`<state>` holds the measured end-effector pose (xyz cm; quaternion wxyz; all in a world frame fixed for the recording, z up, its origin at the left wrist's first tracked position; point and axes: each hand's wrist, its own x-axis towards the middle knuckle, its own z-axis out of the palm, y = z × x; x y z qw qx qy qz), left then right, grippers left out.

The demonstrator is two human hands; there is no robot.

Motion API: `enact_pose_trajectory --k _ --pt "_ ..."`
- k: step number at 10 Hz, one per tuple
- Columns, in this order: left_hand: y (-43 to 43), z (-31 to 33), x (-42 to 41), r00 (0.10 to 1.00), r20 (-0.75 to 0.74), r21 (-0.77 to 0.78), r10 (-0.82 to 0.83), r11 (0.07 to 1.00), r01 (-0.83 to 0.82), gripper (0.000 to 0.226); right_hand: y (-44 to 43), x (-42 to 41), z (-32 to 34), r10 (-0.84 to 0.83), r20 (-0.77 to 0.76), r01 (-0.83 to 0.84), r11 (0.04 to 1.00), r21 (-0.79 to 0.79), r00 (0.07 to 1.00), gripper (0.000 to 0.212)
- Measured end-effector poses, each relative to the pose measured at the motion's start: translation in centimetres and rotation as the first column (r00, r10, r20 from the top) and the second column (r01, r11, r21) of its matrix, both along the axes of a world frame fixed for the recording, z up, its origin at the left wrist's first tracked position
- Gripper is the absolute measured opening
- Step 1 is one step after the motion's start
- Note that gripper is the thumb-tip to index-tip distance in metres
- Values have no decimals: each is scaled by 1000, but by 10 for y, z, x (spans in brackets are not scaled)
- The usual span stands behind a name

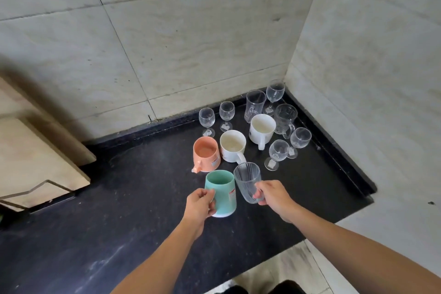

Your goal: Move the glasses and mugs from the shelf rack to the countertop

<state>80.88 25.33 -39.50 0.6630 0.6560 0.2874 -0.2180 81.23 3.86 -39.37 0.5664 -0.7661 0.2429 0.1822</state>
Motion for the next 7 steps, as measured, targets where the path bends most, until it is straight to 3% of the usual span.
enact_pose_trajectory --k 2,3,5,6,7 --pt "4 -16 3 999 6 -79 -42 996 42 18 -6 9 -13 35 -35 -36 999 -24 999 39" --pt "7 -23 -5 993 13 -31 -115 993 116 12 -15 7 -18 115 -26 -116 991 -63 993 37" --pt "7 -29 -18 975 29 211 -220 955 209 10 -35 -2 -26 299 -35 -300 935 -190 954 32" --pt "2 -23 -21 946 -10 399 -325 866 302 12 -40 -3 -24 376 -40 -374 894 -247 926 30" --pt "-5 -12 -14 907 -15 540 -421 760 362 31 -42 6 -12 447 -38 -428 824 -371 894 23"
